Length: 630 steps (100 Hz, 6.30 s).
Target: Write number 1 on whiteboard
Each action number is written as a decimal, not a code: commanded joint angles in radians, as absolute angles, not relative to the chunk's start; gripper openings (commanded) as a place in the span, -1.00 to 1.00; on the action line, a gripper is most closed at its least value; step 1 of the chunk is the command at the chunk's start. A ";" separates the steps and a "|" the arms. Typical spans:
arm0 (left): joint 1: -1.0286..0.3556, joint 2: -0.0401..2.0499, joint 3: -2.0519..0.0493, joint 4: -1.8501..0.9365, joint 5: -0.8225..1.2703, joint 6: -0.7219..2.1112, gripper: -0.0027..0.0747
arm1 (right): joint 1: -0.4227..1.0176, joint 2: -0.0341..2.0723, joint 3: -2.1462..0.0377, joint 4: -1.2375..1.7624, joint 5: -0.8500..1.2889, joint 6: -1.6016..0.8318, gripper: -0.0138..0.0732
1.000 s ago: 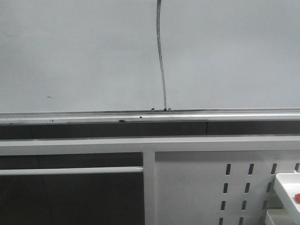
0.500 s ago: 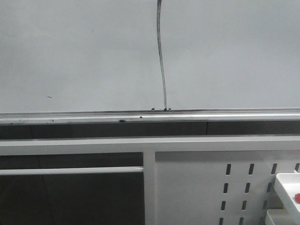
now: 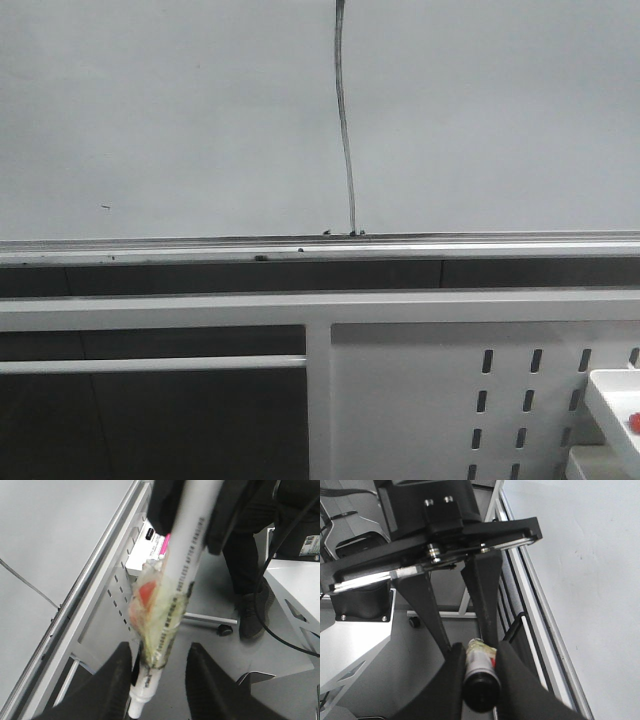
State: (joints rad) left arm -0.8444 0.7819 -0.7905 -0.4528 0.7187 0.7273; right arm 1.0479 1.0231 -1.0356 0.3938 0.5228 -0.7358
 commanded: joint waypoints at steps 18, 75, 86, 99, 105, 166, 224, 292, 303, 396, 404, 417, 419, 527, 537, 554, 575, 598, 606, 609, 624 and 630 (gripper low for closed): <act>-0.843 0.781 -0.827 -0.486 0.665 0.726 -0.85 | 1.051 1.015 -1.071 0.397 0.485 -0.744 -0.86; -0.843 0.785 -0.827 -0.487 0.655 0.726 -0.98 | 1.051 1.015 -1.071 0.434 0.473 -0.744 -0.86; -0.843 0.785 -0.827 -0.487 0.630 0.726 -0.98 | 1.051 1.015 -1.071 0.434 0.471 -0.744 -0.71; -0.843 0.785 -0.810 -0.514 0.578 0.726 -0.98 | 1.051 1.015 -1.071 0.434 0.462 -0.744 -0.04; -0.843 0.785 -0.795 -0.532 0.541 0.726 -0.98 | 1.051 1.012 -1.071 0.427 0.441 -0.744 0.28; -0.843 0.973 -0.579 -0.891 -0.248 0.726 -0.98 | 0.857 0.554 -0.836 0.391 0.441 -0.719 -0.80; -0.843 1.298 -0.588 -0.651 -0.683 0.345 -0.98 | 0.777 0.438 -0.605 0.404 0.396 -0.649 -0.80; -0.834 1.365 -0.729 -0.661 -0.484 0.315 -0.98 | 0.777 0.438 -0.605 0.455 0.392 -0.640 -0.80; -0.813 1.365 -0.762 -0.676 -0.354 0.315 -0.98 | 0.777 0.438 -0.605 0.460 0.392 -0.640 -0.80; -0.637 1.355 -0.932 -0.767 -0.023 0.315 -0.98 | 0.777 0.438 -0.596 0.506 0.361 -0.640 -0.80; -0.637 1.344 -0.932 -0.759 -0.023 0.317 -0.98 | 0.777 0.438 -0.584 0.532 0.359 -0.640 -0.80; -0.637 1.326 -0.932 -0.691 -0.037 0.317 -0.98 | 0.777 0.438 -0.577 0.544 0.359 -0.640 -0.80; -0.637 1.324 -0.932 -0.689 -0.039 0.317 -0.98 | 0.777 0.438 -0.577 0.544 0.359 -0.640 -0.80; -0.637 1.322 -0.934 -0.681 -0.033 0.317 -0.10 | 0.777 0.438 -0.577 0.544 0.342 -0.640 -0.80; -0.637 1.322 -0.934 -0.680 -0.045 0.317 -0.08 | 0.777 0.438 -0.577 0.544 0.342 -0.640 -0.80; -0.637 1.322 -0.934 -0.680 -0.049 0.317 -0.05 | 0.777 0.438 -0.577 0.544 0.342 -0.640 -0.80; -0.637 1.322 -0.934 -0.680 -0.040 0.317 0.32 | 0.777 0.438 -0.577 0.550 0.344 -0.640 -0.80; -0.637 1.292 -0.923 -0.657 0.013 0.317 0.35 | 0.777 0.438 -0.577 0.550 0.344 -0.640 -0.80; -0.637 1.263 -0.905 -0.650 0.020 0.317 0.35 | 0.777 0.438 -0.577 0.550 0.344 -0.640 -0.80; -0.637 1.252 -0.896 -0.650 0.020 0.317 0.35 | 0.777 0.438 -0.577 0.550 0.344 -0.640 -0.80; -0.637 1.189 -0.838 -0.650 0.016 0.317 0.35 | 0.777 0.438 -0.577 0.550 0.344 -0.640 -0.80; -0.637 1.161 -0.817 -0.650 0.016 0.317 0.35 | 0.777 0.438 -0.577 0.550 0.344 -0.640 -0.80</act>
